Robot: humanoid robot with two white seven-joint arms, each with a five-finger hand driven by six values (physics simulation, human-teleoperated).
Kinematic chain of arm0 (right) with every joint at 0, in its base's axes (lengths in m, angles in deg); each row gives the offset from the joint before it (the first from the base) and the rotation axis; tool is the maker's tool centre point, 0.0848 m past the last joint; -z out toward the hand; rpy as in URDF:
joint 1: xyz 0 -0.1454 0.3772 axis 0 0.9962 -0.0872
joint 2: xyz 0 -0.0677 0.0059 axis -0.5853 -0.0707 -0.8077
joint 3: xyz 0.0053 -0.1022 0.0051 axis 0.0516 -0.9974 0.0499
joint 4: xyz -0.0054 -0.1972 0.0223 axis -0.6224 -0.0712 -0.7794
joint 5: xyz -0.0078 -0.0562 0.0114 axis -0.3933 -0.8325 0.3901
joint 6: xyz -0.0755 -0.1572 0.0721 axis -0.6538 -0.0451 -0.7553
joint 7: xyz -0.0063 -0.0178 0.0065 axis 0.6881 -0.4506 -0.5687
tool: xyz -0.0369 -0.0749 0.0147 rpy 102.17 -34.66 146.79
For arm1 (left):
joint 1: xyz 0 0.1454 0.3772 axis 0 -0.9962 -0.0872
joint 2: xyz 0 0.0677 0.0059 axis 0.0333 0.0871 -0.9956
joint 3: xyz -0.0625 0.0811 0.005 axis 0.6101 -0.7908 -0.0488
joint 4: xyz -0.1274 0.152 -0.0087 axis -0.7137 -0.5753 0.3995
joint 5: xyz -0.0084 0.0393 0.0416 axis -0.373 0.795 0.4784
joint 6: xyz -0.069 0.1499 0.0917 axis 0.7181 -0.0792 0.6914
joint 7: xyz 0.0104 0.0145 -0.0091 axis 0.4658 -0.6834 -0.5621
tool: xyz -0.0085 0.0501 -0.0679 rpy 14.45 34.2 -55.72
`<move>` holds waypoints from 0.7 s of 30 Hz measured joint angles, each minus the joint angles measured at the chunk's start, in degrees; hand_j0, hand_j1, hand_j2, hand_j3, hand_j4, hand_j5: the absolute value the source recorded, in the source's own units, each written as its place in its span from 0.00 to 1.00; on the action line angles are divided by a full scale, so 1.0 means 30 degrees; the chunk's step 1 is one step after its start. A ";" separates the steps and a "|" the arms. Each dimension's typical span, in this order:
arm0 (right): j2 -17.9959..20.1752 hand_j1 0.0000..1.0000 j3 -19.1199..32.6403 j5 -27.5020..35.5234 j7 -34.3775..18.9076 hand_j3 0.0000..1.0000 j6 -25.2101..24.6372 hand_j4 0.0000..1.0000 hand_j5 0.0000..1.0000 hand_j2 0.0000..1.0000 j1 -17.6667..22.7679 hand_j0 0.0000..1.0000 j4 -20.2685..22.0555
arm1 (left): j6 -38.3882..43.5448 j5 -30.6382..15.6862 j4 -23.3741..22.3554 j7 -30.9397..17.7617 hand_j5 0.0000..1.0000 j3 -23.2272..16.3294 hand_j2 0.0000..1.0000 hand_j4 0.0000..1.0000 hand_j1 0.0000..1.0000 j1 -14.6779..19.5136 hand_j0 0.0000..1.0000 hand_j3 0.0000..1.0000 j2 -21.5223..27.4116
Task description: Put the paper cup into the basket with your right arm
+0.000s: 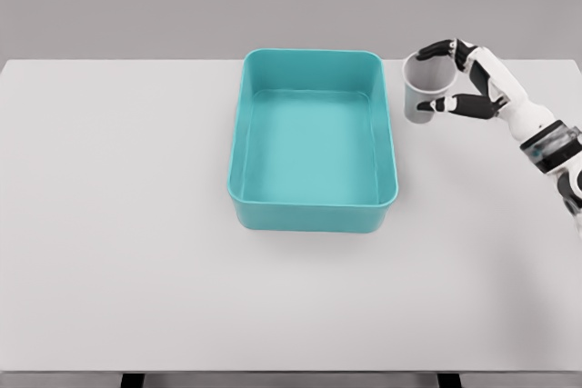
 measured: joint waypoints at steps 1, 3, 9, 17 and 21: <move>0.0046 0.62 -0.0003 0.0005 0.0001 0.62 0.0018 0.62 0.62 0.62 -0.0088 0.62 0.0216 | 0.0000 0.0003 0.0001 0.0002 1.00 0.0000 1.00 1.00 1.00 0.0029 1.00 1.00 0.0000; 0.0101 0.62 -0.0014 -0.0002 -0.0008 0.62 0.0040 0.62 0.62 0.62 -0.0352 0.62 0.0561 | 0.0000 0.0006 0.0002 0.0003 1.00 0.0000 1.00 1.00 1.00 0.0029 1.00 1.00 0.0000; 0.0113 0.62 -0.0080 -0.0277 -0.0124 0.62 0.0060 0.62 0.62 0.62 -0.1201 0.62 0.1181 | 0.0000 -0.0003 0.0002 0.0004 1.00 0.0000 1.00 1.00 1.00 0.0029 1.00 1.00 0.0000; -0.0870 0.64 -0.1114 -0.3433 -0.0053 0.64 0.0066 0.64 0.64 0.64 -0.2841 0.64 0.1344 | 0.0000 0.0002 0.0000 0.0003 1.00 0.0000 1.00 1.00 1.00 0.0029 1.00 1.00 0.0000; -0.1348 0.64 -0.1641 -0.5669 -0.0025 0.64 0.0071 0.64 0.64 0.64 -0.3047 0.64 0.1354 | 0.0000 0.0005 -0.0002 0.0003 1.00 -0.0001 1.00 1.00 1.00 0.0029 1.00 1.00 0.0000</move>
